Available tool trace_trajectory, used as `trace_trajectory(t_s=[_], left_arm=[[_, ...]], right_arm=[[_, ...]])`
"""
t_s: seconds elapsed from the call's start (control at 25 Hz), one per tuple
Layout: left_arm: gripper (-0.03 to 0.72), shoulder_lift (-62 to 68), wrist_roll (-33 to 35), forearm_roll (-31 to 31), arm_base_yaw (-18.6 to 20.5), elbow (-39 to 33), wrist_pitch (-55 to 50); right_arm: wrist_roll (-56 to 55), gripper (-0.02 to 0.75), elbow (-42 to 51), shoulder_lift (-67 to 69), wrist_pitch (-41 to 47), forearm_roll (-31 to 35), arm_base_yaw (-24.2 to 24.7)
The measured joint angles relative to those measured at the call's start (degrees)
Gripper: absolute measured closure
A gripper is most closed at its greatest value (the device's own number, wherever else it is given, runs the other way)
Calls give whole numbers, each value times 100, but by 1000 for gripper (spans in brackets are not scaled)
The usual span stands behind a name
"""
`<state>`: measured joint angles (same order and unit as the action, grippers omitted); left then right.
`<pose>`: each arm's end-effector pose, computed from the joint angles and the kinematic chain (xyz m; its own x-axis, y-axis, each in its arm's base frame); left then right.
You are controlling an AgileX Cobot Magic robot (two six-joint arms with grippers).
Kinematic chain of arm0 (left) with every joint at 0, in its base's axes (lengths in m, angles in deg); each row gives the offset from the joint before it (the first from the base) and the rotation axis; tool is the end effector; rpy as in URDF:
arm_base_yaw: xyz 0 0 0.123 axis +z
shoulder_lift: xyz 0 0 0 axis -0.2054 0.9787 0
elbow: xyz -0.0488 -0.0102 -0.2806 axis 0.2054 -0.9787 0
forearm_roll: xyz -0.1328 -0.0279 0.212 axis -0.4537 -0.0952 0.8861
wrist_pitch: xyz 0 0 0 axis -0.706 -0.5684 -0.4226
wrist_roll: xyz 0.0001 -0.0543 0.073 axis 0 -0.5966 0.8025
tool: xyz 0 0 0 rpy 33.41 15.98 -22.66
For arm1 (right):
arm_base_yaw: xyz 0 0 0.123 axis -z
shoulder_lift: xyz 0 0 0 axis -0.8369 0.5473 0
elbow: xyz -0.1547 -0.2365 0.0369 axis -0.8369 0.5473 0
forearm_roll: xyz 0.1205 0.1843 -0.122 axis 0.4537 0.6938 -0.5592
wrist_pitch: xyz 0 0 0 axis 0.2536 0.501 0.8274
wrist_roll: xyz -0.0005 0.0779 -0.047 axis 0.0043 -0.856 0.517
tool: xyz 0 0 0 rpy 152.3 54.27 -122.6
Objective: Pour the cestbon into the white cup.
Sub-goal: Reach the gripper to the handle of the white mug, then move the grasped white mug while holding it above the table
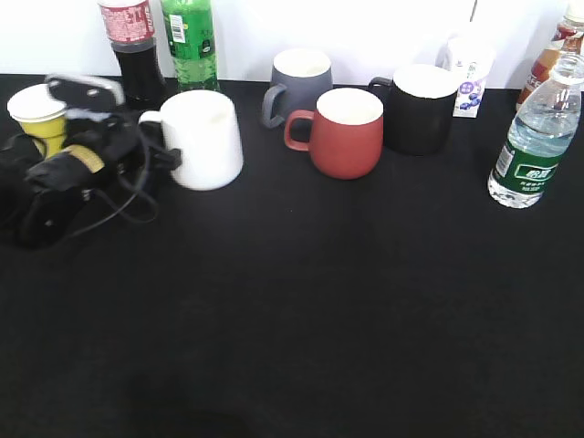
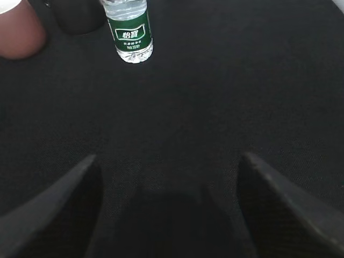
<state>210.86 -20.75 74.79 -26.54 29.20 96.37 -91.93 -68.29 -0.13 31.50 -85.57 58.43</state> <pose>0.3893 -0.1143 0.1101 -0.1206 0.0621 -0.9907 0.3812 0.9244 0.0115 -0.0060 0.0014 0.2802 -0.4233 0.1168 -0.8984 0.0608 0.9931 0.1004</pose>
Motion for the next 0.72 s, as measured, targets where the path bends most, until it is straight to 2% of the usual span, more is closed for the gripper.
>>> trace_trajectory(t_s=[0.08, 0.24, 0.44, 0.56, 0.64, 0.72], left_arm=[[620, 83, 13, 306, 24, 221, 2], [621, 4, 19, 380, 24, 59, 109], [624, -1763, -43, 597, 24, -1475, 889], [624, -3314, -537, 1258, 24, -2326, 737], [625, -4132, -987, 1881, 24, -2692, 195], [625, -4674, -1250, 2111, -86, -2939, -214]], right_arm=[[0, 146, 0, 0, 0, 0, 0], [0, 146, 0, 0, 0, 0, 0], [0, 146, 0, 0, 0, 0, 0], [0, 146, 0, 0, 0, 0, 0], [0, 146, 0, 0, 0, 0, 0], [0, 146, 0, 0, 0, 19, 0]])
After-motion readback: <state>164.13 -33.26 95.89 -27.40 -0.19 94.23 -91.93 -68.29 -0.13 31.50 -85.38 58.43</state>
